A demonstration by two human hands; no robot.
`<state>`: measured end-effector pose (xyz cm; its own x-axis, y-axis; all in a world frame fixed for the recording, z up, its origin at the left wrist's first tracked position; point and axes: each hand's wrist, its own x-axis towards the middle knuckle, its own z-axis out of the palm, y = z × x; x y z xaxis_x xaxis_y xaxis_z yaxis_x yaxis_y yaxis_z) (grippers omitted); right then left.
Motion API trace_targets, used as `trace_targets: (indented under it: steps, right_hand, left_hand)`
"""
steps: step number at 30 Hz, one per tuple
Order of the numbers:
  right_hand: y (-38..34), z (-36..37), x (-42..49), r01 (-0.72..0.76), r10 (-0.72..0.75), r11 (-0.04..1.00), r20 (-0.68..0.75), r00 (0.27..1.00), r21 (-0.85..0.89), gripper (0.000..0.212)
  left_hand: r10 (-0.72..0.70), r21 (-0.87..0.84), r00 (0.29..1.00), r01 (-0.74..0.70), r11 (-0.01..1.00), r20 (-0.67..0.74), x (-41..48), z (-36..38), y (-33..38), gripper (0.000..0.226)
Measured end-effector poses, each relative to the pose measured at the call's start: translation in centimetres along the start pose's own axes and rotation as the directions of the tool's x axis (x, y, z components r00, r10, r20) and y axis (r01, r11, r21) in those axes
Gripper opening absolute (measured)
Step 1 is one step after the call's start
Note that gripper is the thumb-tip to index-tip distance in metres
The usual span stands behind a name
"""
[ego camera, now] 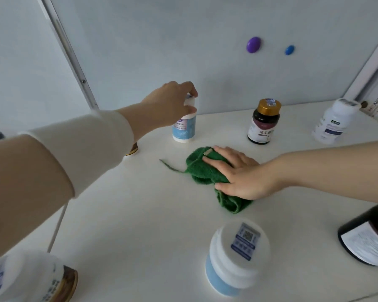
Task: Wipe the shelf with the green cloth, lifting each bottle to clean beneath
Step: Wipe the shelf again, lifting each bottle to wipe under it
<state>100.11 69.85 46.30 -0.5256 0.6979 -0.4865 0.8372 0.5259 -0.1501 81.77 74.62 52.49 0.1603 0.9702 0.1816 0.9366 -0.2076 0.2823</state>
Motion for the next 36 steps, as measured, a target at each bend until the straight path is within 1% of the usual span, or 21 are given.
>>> trace_targets:
  steps: [2,4,6,8,11,13,15,17,19,21,23,24,26,28,30,31,33,34,35,36]
  right_hand:
    - [0.0,-0.2,-0.4,-0.033,0.032,0.999,0.025,0.999,0.006,0.063]
    - [-0.3,-0.7,0.4,-0.103,0.102,0.994,0.017,0.995,0.044,0.063]
    - [-0.5,-1.0,1.6,-0.175,0.178,0.981,-0.036,0.983,0.079,0.063]
    - [-0.5,-0.7,2.6,-0.21,0.22,0.973,-0.1,0.97,0.099,0.063]
    - [-0.2,0.3,3.3,-0.194,0.216,0.973,-0.192,0.957,0.128,0.062]
    - [-0.2,0.8,3.0,-0.172,0.206,0.973,-0.246,0.947,0.151,0.06]
    - [-0.4,1.1,2.5,-0.152,0.198,0.973,-0.287,0.937,0.173,0.058]
    - [-0.6,1.4,2.0,-0.129,0.185,0.975,-0.333,0.925,0.182,0.055]
    - [-0.6,1.7,1.5,-0.094,0.155,0.98,-0.374,0.914,0.177,0.053]
    - [-0.7,1.9,1.1,-0.069,0.136,0.983,-0.416,0.899,0.172,0.052]
    - [-0.8,2.1,0.8,-0.039,0.122,0.982,-0.472,0.873,0.183,0.052]
    - [-0.8,2.3,0.7,-0.026,0.107,0.985,-0.478,0.872,0.173,0.053]
    - [-0.6,2.5,0.2,-0.011,0.063,0.993,-0.458,0.887,0.116,0.054]
    - [-0.8,3.0,-0.8,0.024,0.018,0.996,-0.449,0.893,0.088,0.057]
    - [-1.4,3.8,-2.0,0.064,-0.011,0.993,-0.477,0.879,0.095,0.055]
    - [-1.9,4.4,-2.7,0.09,-0.029,0.991,-0.496,0.868,0.1,0.053]
    - [-3.2,5.8,-4.5,0.166,-0.11,0.984,-0.505,0.856,0.068,0.049]
    - [-4.0,6.8,-5.7,0.216,-0.172,0.976,-0.505,0.846,0.028,0.047]
    - [-5.1,8.1,-7.0,0.276,-0.243,0.961,-0.521,0.818,-0.015,0.046]
    - [-6.3,9.5,-8.5,0.347,-0.316,0.936,-0.555,0.77,-0.052,0.044]
  left_hand:
    - [-0.007,-0.008,1.0,0.007,1.0,-0.008,0.2,0.2,-0.1,0.039]
    - [-0.004,0.006,1.0,0.004,1.0,-0.006,0.4,0.3,-0.2,0.039]
    - [-0.004,0.026,1.0,0.004,1.0,-0.008,0.4,0.4,-0.1,0.039]
    - [-0.015,0.032,1.0,0.015,0.999,-0.024,0.5,0.6,0.0,0.039]
    - [-0.037,0.048,0.999,0.038,0.998,-0.031,0.2,0.7,0.1,0.041]
    - [-0.059,0.069,0.998,0.059,0.996,0.003,-0.4,0.4,0.5,0.048]
    - [-0.085,0.065,0.996,0.086,0.994,-0.006,-1.8,-0.2,1.7,0.053]
    - [-0.043,0.006,0.995,0.044,0.999,-0.09,-4.0,-1.4,3.8,0.051]
    - [0.04,-0.157,0.987,-0.065,0.985,-0.154,-7.6,-2.6,6.3,0.041]
    - [0.132,-0.35,0.976,-0.186,0.918,-0.173,-13.2,-3.1,8.5,0.031]
    - [0.169,-0.425,0.971,-0.226,0.876,-0.167,-18.9,-2.1,9.9,0.033]
    - [0.153,-0.427,0.974,-0.212,0.879,-0.169,-21.0,-1.0,10.2,0.038]
    - [0.06,-0.456,0.983,-0.133,0.88,-0.171,-23.4,1.4,10.7,0.046]
    - [-0.035,-0.493,0.987,-0.047,0.869,-0.155,-23.7,3.2,11.5,0.045]
    - [-0.115,-0.531,0.976,-0.002,0.847,-0.187,-23.3,3.5,11.9,0.044]
    - [-0.167,-0.574,0.963,0.015,0.819,-0.213,-23.1,3.0,11.7,0.043]
    - [-0.252,-0.654,0.923,0.0,0.756,-0.29,-23.2,0.7,10.7,0.037]
    - [-0.261,-0.661,0.902,-0.034,0.749,-0.342,-23.5,-0.6,10.0,0.035]
    - [-0.258,-0.65,0.883,-0.067,0.757,-0.391,-23.9,-2.0,9.5,0.033]
    - [-0.247,-0.631,0.868,-0.094,0.77,-0.431,-24.2,-3.3,9.1,0.033]
